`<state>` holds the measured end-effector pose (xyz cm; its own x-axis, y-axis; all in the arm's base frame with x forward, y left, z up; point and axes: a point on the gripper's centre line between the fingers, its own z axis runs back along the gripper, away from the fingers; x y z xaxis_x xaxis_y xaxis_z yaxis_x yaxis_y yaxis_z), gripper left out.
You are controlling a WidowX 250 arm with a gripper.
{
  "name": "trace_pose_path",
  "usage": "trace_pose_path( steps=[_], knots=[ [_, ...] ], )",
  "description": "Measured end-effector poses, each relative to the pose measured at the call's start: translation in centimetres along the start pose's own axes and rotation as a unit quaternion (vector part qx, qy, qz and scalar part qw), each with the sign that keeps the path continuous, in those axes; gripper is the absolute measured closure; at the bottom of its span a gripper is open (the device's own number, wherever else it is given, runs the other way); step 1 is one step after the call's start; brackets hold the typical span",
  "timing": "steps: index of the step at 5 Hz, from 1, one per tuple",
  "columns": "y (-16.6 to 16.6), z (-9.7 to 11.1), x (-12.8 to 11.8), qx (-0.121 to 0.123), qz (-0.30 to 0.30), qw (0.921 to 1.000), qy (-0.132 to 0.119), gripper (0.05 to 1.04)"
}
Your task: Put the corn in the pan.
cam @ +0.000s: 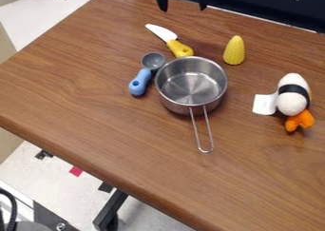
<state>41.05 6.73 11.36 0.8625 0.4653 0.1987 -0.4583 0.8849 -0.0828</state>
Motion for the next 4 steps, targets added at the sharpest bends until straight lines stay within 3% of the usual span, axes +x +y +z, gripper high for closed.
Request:
trace_pose_path(
  steps=[1,2,3,4],
  knots=[
    [0.2,-1.7,-0.6,0.006,0.001,0.9997,0.024,0.083],
    [-1.4,-1.3,-0.6,-0.024,-0.011,0.9990,0.036,0.083],
    [-2.7,0.5,0.0,-0.054,-0.010,0.9978,0.038,0.083],
    [-4.0,0.7,-0.3,-0.060,-0.001,0.9965,0.058,0.083]
  ],
)
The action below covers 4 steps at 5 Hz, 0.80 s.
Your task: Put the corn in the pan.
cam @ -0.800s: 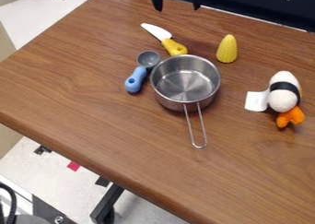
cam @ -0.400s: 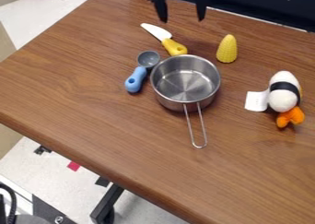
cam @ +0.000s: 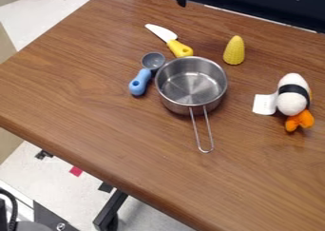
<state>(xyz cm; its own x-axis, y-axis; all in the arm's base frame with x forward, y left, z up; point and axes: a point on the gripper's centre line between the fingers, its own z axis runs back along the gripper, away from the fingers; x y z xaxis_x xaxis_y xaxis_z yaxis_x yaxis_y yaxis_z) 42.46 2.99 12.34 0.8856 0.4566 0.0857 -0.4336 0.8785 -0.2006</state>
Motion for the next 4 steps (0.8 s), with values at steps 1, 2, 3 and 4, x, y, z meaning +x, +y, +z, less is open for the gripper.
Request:
trace_pose_path(
  steps=[1,2,3,4],
  knots=[
    [-1.6,-1.8,-0.8,0.028,-0.001,0.9996,0.005,0.083],
    [-3.8,-2.9,-1.7,0.034,-0.021,0.9992,-0.004,0.083],
    [-5.0,-4.4,-2.7,0.035,-0.030,0.9989,-0.003,0.083],
    [-5.0,-5.7,-3.1,0.043,-0.024,0.9987,-0.013,0.083]
  ],
)
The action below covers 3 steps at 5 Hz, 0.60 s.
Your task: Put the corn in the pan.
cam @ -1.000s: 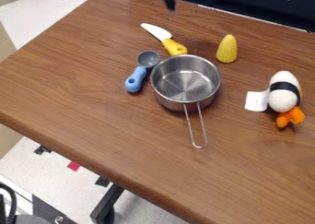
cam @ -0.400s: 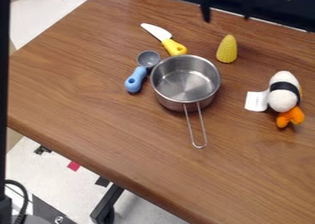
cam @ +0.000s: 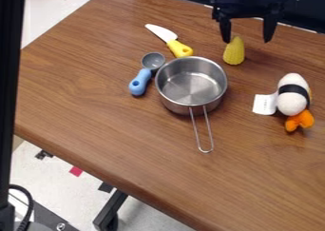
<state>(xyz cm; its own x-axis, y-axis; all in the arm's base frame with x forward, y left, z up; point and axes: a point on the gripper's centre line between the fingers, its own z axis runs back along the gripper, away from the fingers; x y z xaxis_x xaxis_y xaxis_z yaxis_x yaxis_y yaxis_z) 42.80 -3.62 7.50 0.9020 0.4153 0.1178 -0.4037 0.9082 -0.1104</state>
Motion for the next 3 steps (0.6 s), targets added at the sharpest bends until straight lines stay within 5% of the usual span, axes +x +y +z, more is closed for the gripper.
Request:
trace_pose_path(
  steps=[3],
  knots=[
    [0.61,-1.90,-0.45,0.027,-0.007,0.9994,-0.023,0.083]
  ],
)
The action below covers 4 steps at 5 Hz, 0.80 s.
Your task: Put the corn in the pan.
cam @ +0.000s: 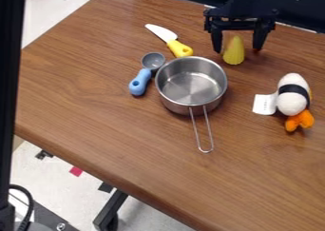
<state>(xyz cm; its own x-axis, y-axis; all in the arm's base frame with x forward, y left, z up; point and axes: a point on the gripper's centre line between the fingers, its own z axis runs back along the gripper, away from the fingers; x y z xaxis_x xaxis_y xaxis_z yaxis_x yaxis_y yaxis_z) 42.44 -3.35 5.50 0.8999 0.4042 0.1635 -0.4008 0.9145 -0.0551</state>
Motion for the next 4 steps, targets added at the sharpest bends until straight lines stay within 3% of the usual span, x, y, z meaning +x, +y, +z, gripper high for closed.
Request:
trace_pose_path(
  steps=[1,2,3,4],
  knots=[
    [-0.07,-0.22,-0.16,0.003,0.006,1.0000,0.002,0.132],
    [0.05,-0.56,-0.26,0.006,0.012,0.9999,0.007,0.402],
    [0.18,-0.68,-0.17,0.010,0.010,0.9999,0.004,0.559],
    [0.22,-0.68,-0.15,0.012,0.009,0.9999,0.004,0.559]
  ],
)
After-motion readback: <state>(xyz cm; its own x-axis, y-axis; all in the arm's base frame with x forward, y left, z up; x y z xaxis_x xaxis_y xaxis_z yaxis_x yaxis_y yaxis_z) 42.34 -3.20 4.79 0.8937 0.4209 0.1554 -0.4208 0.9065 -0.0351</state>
